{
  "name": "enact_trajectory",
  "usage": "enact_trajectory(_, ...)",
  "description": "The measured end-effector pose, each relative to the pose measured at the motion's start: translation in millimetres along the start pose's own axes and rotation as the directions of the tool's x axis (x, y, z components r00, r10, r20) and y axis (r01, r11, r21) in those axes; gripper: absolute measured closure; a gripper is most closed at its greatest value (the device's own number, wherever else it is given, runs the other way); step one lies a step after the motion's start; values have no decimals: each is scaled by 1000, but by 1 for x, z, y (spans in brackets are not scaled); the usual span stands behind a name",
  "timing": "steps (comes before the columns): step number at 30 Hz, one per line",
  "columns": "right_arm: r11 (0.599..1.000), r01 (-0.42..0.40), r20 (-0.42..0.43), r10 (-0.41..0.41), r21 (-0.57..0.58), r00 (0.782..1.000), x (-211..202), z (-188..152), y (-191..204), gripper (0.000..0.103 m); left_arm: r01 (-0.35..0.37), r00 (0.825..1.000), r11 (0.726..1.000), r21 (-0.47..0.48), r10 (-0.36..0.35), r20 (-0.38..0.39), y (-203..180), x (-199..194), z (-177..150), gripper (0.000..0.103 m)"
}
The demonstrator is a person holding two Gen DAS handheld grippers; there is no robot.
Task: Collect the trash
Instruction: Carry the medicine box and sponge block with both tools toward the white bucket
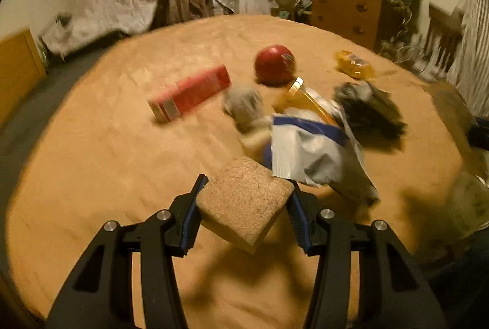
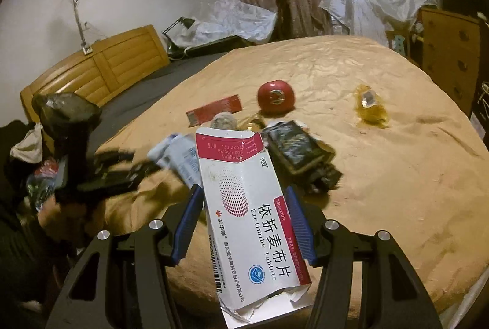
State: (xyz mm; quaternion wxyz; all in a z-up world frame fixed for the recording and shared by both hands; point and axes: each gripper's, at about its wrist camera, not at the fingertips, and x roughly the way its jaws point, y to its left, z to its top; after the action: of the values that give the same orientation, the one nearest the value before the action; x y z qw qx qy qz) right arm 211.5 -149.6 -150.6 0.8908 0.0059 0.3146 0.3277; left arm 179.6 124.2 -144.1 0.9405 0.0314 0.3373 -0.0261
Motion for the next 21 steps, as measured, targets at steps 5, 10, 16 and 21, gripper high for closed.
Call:
enact_trajectory(5, 1000, 2, 17, -2, 13, 1000, 5, 0, 3, 45, -22, 995, 997, -70, 29, 99, 24, -22, 37, 57)
enact_trajectory(10, 999, 49, 44, -48, -9, 998, -1, 3, 5, 45, 10, 995, 996, -94, 0, 104, 21, -33, 28, 58)
enact_trajectory(16, 990, 133, 154, -125, -45, 980, -26, 12, 23, 45, -53, 979, 996, -78, 67, 194, -32, -77, 17, 57)
enact_trajectory(21, 977, 210, 258, -193, -41, 947, -58, 14, 44, 45, -100, 953, 985, -140, 136, 272, -62, -110, 16, 57)
